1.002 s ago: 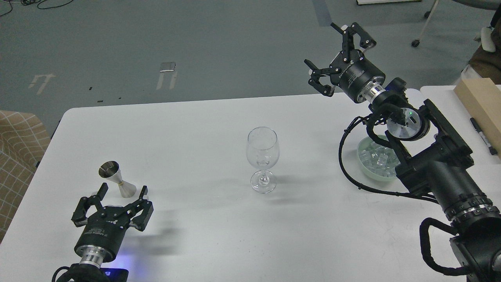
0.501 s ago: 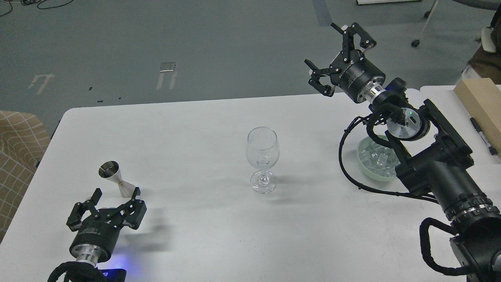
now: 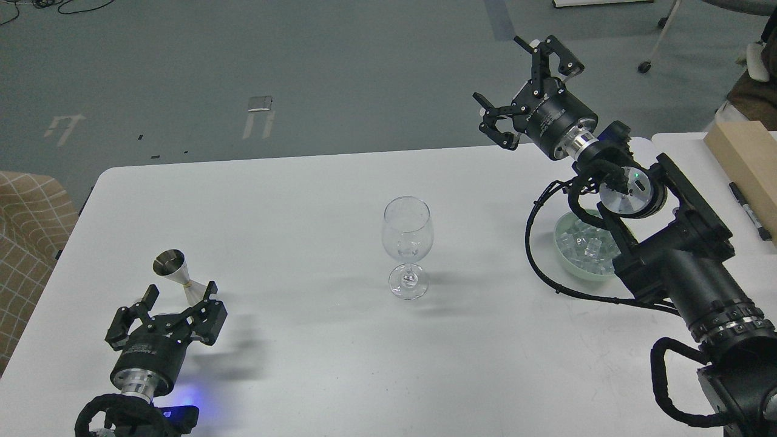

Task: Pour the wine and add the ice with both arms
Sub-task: 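Close the left gripper on the metal cup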

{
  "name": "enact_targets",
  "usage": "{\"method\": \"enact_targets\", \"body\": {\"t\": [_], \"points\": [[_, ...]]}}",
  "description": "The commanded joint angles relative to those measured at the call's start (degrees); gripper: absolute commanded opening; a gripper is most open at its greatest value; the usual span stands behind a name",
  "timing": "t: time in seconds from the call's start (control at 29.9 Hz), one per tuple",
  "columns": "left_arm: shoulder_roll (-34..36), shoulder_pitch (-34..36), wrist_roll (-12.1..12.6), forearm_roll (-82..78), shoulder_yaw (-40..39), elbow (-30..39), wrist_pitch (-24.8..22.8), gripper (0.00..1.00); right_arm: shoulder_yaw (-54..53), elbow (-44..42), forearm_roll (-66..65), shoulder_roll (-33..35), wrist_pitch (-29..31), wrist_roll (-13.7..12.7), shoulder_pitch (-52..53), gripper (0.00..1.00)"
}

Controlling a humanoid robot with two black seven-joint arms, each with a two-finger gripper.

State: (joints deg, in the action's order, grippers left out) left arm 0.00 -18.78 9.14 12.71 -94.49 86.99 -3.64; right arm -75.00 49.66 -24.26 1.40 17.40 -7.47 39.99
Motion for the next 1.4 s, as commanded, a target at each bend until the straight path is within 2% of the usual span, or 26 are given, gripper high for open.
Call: {"method": "enact_targets", "body": {"t": [0.0, 1.07, 1.37], "points": [[0.0, 0.5, 0.0, 0.0, -0.1, -1.5, -0.1, 0.98, 0.0, 0.0, 0.0, 0.0, 0.0, 0.0, 0.1, 1.0], [0.0, 4.1, -0.3, 2.1, -0.8, -4.0, 0.2, 0.96, 0.0, 0.0, -0.1, -0.3, -0.4, 0.0, 0.0, 1.0], [0.0, 4.7, -0.2, 1.8, -0.4, -4.0, 0.6, 0.87, 0.0, -0.1, -0.1, -0.4, -0.4, 0.0, 0.0, 1.0]]}}
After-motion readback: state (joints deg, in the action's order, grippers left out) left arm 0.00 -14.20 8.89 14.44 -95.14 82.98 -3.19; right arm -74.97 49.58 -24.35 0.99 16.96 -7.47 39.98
